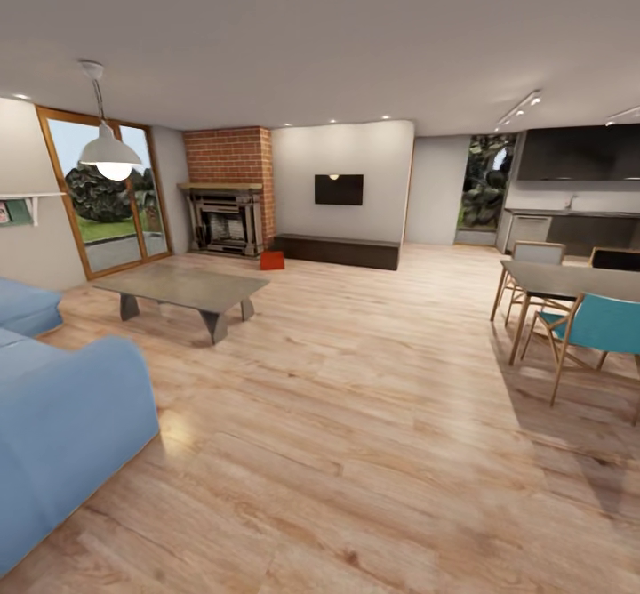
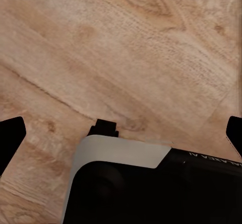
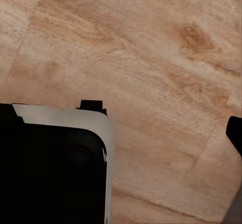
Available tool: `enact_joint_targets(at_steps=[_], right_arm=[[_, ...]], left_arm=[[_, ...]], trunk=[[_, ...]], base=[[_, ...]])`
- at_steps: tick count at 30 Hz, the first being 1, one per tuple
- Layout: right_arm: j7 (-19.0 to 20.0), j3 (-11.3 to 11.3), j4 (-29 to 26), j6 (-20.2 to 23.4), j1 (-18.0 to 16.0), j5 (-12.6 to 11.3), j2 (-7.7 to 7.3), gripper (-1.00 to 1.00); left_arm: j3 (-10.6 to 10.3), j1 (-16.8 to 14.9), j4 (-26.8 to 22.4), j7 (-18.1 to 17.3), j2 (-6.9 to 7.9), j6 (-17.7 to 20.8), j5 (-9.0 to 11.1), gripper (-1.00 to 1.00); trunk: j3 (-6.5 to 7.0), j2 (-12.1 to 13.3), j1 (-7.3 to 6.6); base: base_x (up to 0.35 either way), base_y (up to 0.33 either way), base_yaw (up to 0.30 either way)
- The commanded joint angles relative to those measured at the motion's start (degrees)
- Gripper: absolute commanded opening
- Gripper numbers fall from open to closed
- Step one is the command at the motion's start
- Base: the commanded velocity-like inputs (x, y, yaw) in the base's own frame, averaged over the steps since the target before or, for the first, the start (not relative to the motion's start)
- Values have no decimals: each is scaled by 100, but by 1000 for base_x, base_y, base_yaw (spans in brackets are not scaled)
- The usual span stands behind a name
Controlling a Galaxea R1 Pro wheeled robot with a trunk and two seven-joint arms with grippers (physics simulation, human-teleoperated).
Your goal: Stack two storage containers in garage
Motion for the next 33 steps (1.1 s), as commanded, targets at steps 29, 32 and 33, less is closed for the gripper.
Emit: enact_joint_targets(at_steps=[29,32,33], right_arm=[[10,96,16,-23,-7,-33,-6,100],[2,96,16,-25,-7,-39,-6,100],[1,96,16,-25,-7,-42,-6,100]], left_arm=[[-42,-4,1,17,-9,-37,40,100],[-42,-4,1,17,-9,-43,43,100],[-42,-4,1,17,-9,-40,43,100]], trunk=[[-7,-4,4],[-7,-4,4],[-7,-4,4]], base=[[322,0,0],[322,0,0],[322,0,0]])
